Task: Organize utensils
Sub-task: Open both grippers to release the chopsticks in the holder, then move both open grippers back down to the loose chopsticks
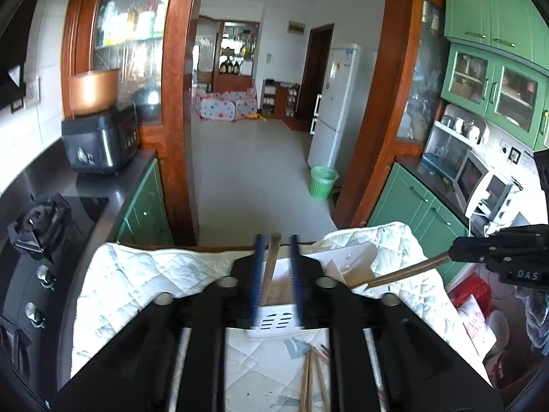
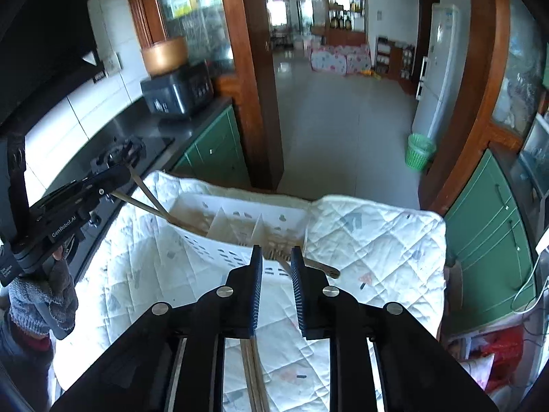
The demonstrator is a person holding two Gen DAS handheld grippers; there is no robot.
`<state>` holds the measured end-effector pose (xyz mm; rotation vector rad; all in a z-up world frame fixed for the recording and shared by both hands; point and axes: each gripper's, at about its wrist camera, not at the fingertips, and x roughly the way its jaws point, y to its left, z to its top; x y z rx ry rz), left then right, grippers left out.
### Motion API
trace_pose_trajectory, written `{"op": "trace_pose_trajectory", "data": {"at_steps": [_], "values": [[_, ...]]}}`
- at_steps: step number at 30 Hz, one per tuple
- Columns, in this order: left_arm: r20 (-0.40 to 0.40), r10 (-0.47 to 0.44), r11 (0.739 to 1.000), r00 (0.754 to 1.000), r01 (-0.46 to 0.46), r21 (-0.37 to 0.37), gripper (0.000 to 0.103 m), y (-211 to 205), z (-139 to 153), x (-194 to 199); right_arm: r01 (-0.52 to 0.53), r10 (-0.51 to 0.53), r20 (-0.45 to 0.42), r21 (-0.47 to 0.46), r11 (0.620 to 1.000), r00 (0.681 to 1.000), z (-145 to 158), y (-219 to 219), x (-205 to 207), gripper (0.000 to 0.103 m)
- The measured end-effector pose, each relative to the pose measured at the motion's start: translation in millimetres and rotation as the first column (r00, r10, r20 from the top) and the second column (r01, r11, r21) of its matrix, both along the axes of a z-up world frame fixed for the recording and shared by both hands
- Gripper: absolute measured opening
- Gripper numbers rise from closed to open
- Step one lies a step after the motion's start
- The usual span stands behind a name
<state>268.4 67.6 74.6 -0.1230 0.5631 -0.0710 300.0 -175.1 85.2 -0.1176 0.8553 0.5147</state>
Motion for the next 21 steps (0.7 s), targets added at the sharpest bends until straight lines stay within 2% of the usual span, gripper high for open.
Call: {"op": "trace_pose_trajectory", "data": {"at_steps": [1, 6, 10, 13, 21], "values": [[0.013, 0.002, 1.0, 1.0, -0.002, 0.006, 0.031, -1, 3, -7, 0.004, -0.004, 0.029, 0.002, 1.0, 1.0, 4, -3, -8, 0.025], [0.048, -0.024, 1.0, 0.999, 0.024, 0.012, 0.031, -9, 9, -45, -0.003, -0.002, 0.148, 0.033, 0.999, 0.989, 13, -18, -54, 0.027], [0.047, -0.048, 0.999, 0.998, 0.047, 0.025, 0.034, -19, 0, -77, -0.026, 0.016, 0.194, 0.048, 0.999, 0.981, -3, -31, -95, 0.029], [0.022, -0.067, 0.998, 0.998, 0.066, 0.016, 0.04, -25, -13, -96, -0.029, 0.019, 0.191, 0.053, 0.998, 0.981, -23, -36, -117, 0.03], [-0.07, -0.078, 0.997, 0.994, 0.079, 0.012, 0.043, -29, -72, -134, -0.016, 0.012, 0.101, 0.038, 0.999, 0.995, -109, -49, -160, 0.03]]}}
